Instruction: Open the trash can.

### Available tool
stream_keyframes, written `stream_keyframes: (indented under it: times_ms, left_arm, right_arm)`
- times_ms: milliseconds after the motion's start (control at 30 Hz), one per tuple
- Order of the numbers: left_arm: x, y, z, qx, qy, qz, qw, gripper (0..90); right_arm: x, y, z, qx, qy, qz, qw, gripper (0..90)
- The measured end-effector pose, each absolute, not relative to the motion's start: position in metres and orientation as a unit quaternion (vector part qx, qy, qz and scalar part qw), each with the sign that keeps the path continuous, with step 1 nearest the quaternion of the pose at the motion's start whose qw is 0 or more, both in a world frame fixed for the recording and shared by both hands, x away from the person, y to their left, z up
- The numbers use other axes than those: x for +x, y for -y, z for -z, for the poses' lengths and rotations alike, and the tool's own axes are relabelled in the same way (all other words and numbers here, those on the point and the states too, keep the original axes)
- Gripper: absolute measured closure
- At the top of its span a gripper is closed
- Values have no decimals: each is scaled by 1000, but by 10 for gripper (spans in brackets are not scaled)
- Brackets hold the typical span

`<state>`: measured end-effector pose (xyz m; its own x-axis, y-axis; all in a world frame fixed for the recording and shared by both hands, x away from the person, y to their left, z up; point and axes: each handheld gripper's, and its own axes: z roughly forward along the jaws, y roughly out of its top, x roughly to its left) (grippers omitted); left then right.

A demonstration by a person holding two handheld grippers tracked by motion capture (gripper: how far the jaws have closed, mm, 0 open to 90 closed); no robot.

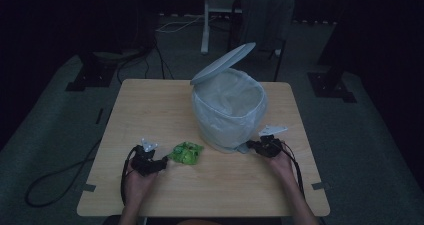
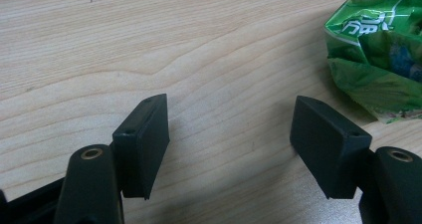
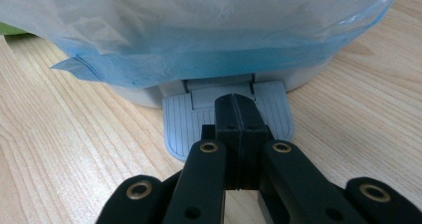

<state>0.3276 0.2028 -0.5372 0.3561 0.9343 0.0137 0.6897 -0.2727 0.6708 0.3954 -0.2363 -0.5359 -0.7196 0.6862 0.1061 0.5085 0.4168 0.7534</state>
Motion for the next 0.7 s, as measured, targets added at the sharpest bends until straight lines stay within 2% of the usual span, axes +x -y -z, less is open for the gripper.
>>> stream_keyframes:
  times_ms: [533,700]
  left_arm:
    - [326,-201,537,767,-533,-208,290,324]
    - [325,-205,535,760,-543,-198,296,371]
  right_arm:
    - [395,237,536,356,-834,-406,110,900]
    - [396,237,536,355,-834,-407,110,900]
